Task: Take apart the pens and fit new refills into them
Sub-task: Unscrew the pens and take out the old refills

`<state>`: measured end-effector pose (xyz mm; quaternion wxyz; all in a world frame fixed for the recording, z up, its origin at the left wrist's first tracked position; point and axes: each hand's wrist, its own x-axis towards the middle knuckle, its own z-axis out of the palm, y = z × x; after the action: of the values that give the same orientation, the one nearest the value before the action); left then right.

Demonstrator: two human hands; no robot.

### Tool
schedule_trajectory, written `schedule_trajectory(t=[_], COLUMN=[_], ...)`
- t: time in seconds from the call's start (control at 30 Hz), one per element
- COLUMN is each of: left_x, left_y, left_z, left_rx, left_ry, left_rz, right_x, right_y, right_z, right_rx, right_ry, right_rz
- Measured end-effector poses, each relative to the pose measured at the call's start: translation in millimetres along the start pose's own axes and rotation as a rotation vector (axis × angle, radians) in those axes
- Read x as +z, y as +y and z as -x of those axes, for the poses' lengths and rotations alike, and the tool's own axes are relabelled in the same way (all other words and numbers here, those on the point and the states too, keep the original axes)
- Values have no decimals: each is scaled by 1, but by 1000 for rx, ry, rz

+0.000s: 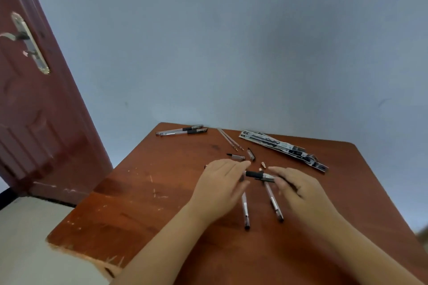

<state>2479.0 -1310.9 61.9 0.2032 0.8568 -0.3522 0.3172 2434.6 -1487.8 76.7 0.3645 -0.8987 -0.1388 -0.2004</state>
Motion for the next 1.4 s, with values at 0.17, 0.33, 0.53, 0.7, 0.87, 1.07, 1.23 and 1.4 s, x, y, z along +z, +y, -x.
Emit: schedule_trajectory(t=[0.17,0.33,0.53,0.7,0.87,1.07,1.23,1.4], left_x=[35,45,57,63,66,61,52,46], left_y=[12,10,1,-2,-5,3,10,11], left_z=[-10,-21,-30,-29,-24,-26,-20,-18], left_rx=[-2,51,62,79,136,158,109,60], left_ry=[26,-29,14,29,-56,-53,-103,-165], left_rz=[101,77,-7,-112,-50,-12,69,77], right_x=[0,-2,10,16,22,18,17,18], right_y=[16,33,50,60,62,58,56,50], right_z=[1,-2,-5,-8,-7,-8,-5,-6], right_rx=[89,109,62,31,29,15,32,-6], right_ry=[163,240,310,296,264,258,228,216], right_rz=[-122,-133,-89,-95,-131,-150,-157,-138])
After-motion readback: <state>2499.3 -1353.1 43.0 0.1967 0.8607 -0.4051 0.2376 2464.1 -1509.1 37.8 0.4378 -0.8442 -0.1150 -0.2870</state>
